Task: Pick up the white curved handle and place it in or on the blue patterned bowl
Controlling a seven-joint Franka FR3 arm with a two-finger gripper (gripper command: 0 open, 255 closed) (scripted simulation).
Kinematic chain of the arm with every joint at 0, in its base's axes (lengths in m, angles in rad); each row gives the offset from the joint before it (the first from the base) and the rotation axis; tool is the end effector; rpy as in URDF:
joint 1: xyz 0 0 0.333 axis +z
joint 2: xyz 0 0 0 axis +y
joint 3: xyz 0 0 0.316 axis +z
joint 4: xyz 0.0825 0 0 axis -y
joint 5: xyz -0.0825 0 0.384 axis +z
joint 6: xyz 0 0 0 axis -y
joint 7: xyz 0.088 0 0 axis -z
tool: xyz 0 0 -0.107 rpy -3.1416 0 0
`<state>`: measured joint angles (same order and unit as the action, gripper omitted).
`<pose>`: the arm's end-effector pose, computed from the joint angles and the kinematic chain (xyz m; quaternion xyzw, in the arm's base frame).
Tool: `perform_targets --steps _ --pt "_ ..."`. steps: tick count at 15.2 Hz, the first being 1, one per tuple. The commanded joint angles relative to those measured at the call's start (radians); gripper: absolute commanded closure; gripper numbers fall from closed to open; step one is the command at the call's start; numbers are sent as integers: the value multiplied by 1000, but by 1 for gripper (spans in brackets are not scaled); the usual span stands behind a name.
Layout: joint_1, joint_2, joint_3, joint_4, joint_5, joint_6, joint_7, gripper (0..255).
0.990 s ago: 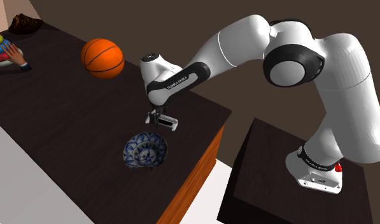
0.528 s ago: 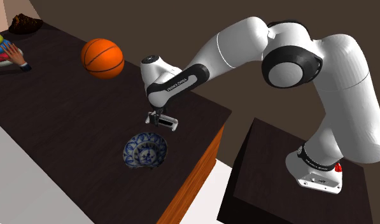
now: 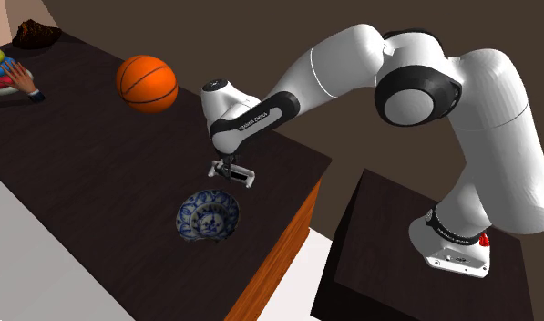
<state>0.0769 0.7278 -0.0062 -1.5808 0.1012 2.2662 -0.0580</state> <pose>0.6930 0.0523 0.2063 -0.9986 -0.0318 0.0214 0.0359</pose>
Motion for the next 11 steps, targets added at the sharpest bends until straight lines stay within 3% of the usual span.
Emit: perform_targets --steps 1,11 --pt "0 0 0 0 0 0 0 255" --pt "1 -68 -3 1 -4 -69 7 255"
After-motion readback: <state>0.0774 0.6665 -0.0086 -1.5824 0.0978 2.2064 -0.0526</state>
